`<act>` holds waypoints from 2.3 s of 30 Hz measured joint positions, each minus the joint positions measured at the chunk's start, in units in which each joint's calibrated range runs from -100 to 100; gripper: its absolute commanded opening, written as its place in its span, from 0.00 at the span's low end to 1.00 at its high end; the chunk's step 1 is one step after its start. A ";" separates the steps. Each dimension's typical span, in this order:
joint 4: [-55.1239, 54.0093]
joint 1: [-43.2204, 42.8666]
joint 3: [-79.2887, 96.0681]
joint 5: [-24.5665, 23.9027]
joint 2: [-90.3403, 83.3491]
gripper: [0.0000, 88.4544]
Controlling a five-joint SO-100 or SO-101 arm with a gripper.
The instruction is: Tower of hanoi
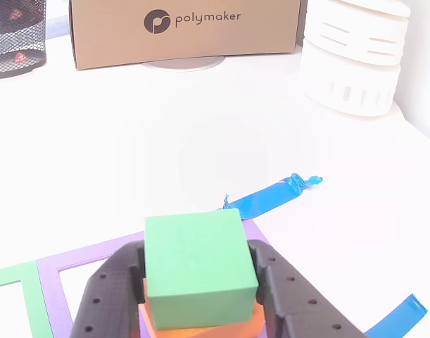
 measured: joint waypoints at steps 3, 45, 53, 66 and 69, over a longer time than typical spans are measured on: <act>0.00 -0.47 0.35 0.00 -0.51 0.06; 142.77 -37.68 -68.61 -4.68 -58.67 0.06; 144.62 -45.87 -66.22 -4.68 -59.18 0.06; 110.68 -52.90 -28.51 -0.36 -61.71 0.06; 99.72 -54.42 -17.80 -0.36 -62.22 0.06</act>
